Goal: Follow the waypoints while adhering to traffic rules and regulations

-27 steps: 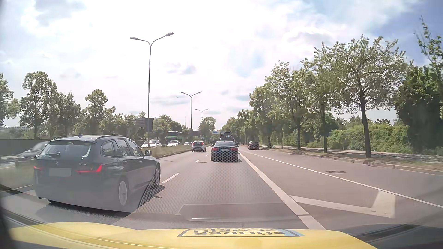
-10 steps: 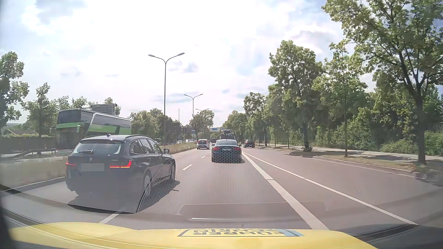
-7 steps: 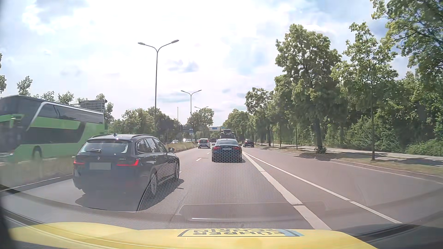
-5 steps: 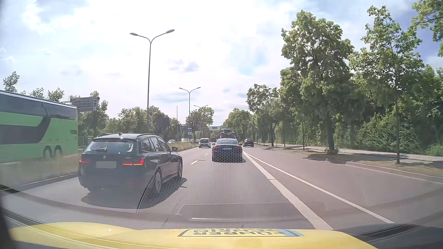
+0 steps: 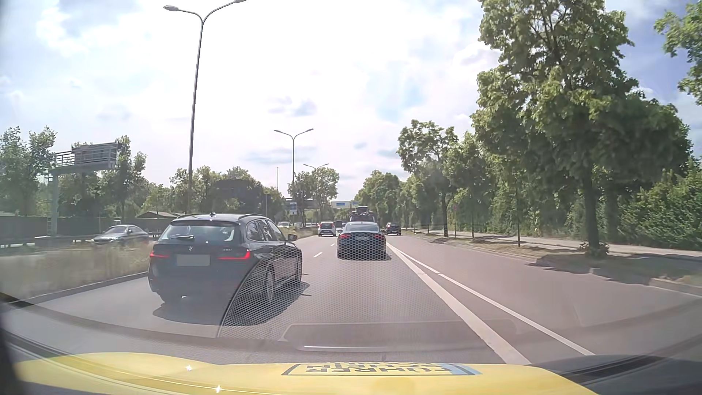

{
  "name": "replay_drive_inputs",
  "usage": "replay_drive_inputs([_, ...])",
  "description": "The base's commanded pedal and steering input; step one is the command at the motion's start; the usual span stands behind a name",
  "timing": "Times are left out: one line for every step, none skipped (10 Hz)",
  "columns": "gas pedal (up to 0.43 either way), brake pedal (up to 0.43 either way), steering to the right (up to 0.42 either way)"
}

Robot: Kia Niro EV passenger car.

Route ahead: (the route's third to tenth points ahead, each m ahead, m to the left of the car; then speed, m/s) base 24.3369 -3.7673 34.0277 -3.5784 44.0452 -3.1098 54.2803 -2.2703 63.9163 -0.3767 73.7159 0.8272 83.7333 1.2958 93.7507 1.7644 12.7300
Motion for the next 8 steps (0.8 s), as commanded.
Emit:
replay_drive_inputs([0.0,0.0,-0.003])
replay_drive_inputs([0.0,0.0,-0.004])
replay_drive_inputs([0.0,0.0,-0.003])
replay_drive_inputs([0.0,0.0,-0.003])
replay_drive_inputs([0.0,0.0,-0.004])
replay_drive_inputs([0.0,0.0,-0.003])
replay_drive_inputs([0.0,0.0,-0.003])
replay_drive_inputs([0.0,0.0,-0.003])
